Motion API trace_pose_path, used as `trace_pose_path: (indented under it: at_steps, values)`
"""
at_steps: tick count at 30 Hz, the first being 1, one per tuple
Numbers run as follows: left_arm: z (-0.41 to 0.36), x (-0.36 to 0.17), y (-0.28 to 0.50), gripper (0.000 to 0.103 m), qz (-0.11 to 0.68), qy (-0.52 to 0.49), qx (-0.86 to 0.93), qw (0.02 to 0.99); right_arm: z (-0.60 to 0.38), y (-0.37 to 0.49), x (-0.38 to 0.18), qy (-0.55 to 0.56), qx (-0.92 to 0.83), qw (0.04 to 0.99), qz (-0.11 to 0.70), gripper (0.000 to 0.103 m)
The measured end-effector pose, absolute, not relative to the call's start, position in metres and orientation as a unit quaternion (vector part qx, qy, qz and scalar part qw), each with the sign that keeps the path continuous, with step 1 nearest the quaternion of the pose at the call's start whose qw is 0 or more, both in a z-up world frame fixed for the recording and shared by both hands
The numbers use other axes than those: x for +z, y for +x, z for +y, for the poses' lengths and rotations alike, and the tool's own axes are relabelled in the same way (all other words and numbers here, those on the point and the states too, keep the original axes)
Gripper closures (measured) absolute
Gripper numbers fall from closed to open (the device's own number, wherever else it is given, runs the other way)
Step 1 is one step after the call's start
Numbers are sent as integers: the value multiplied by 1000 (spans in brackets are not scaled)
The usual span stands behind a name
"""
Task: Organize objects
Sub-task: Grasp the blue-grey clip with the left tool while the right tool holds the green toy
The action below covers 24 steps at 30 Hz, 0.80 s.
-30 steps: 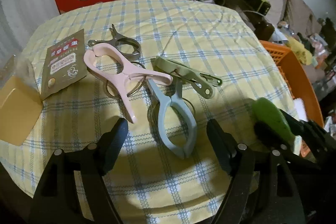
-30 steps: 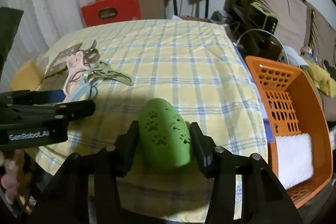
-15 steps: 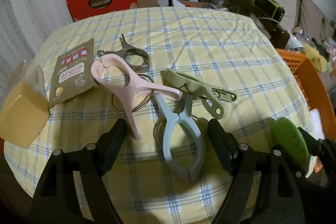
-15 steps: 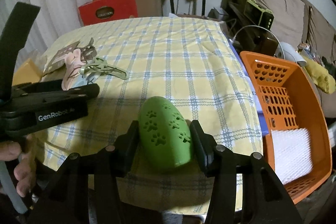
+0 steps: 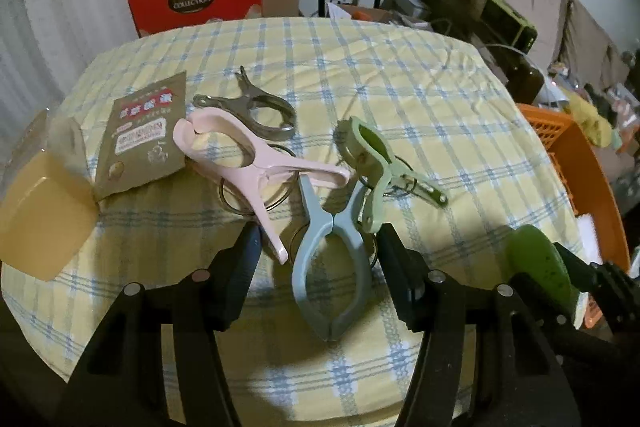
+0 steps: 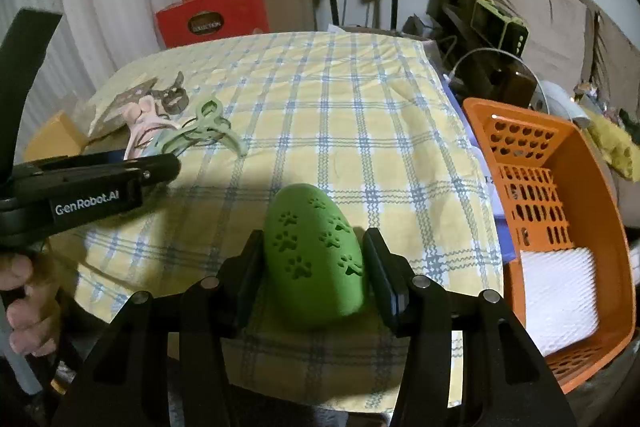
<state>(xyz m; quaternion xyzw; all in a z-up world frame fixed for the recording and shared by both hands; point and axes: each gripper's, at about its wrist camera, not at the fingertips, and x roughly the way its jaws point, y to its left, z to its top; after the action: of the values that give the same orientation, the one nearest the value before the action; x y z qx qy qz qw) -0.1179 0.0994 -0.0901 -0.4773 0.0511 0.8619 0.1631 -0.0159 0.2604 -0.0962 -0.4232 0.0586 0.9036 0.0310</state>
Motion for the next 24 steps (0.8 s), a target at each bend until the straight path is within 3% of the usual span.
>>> trace_pose_path:
  at_steps: [1,4,5,8,13,18,20,24]
  values:
    - [98,-88,-118,49,50,-476,862,165,262,-16,-96,-423,904,30,62,52]
    - [96,-79,-115,83,46,-471,862,182,262,-17,-96,-428,901,29,61,51]
    - [95,-78,-116,87,45,-475,859,184,264,-18,-94,-435,897,25,74,47]
    - [98,-88,-118,87,65,-494,847,183,268,-25,-91,-455,884,8,105,32]
    - [96,-91,-118,86,80,-510,835,191,267,-31,-91,-482,874,17,68,31]
    - [86,-84,-117,88,73,-518,823,220,277,-23,-87,-486,867,10,106,28]
    - [80,-80,-118,96,67,-519,821,227,276,-21,-83,-486,868,4,104,27]
    - [72,-75,-120,100,71,-516,821,235,278,-19,-76,-487,867,-2,105,24]
